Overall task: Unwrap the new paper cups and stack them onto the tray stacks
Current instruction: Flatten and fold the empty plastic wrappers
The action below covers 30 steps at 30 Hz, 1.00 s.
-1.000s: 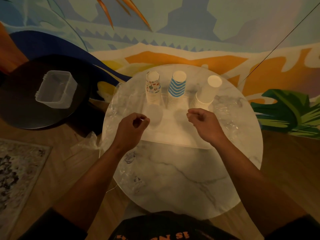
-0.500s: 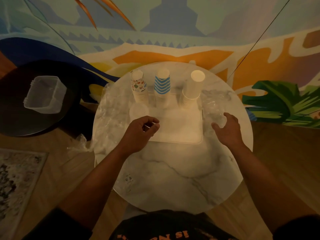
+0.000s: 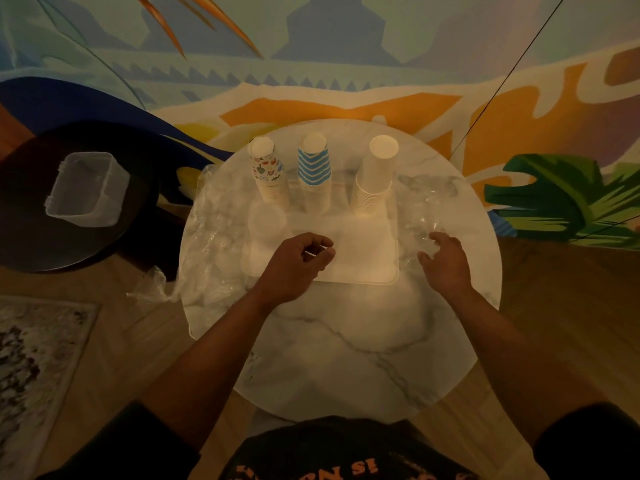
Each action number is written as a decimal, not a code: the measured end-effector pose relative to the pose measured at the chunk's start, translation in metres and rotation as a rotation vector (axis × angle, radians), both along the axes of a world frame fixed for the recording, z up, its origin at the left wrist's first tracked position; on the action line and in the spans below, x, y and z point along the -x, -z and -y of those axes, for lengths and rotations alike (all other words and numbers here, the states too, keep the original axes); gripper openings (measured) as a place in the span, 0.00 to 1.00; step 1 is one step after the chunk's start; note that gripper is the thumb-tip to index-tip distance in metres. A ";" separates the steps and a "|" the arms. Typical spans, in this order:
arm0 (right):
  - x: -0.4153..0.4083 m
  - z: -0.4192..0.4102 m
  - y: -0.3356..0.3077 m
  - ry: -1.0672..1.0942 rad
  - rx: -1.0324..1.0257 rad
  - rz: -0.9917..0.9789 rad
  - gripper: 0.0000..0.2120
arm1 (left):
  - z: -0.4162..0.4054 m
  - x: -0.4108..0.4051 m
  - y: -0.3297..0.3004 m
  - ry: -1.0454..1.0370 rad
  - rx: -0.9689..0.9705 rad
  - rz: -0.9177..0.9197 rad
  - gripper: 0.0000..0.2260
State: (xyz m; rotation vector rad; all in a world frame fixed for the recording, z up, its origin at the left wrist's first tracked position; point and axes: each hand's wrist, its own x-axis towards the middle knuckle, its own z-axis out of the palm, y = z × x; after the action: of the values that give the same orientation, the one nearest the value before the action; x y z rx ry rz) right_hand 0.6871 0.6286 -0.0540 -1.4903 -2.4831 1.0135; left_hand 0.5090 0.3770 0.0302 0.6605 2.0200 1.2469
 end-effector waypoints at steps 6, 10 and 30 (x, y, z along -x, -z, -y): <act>0.002 0.006 -0.027 -0.001 -0.044 -0.100 0.15 | -0.008 -0.002 -0.002 0.001 0.007 0.034 0.05; 0.001 0.018 -0.066 0.024 -0.035 -0.214 0.15 | -0.010 -0.002 -0.005 -0.010 0.008 0.092 0.06; -0.001 0.091 -0.149 -0.312 0.496 -0.510 0.15 | 0.008 0.002 -0.037 -0.213 -0.262 0.844 0.44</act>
State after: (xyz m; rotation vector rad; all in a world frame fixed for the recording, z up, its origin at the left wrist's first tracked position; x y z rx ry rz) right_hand 0.6882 0.5377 0.0954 -0.7625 -2.2103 1.8908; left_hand 0.5072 0.3694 0.0675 -0.0115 1.2512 1.5826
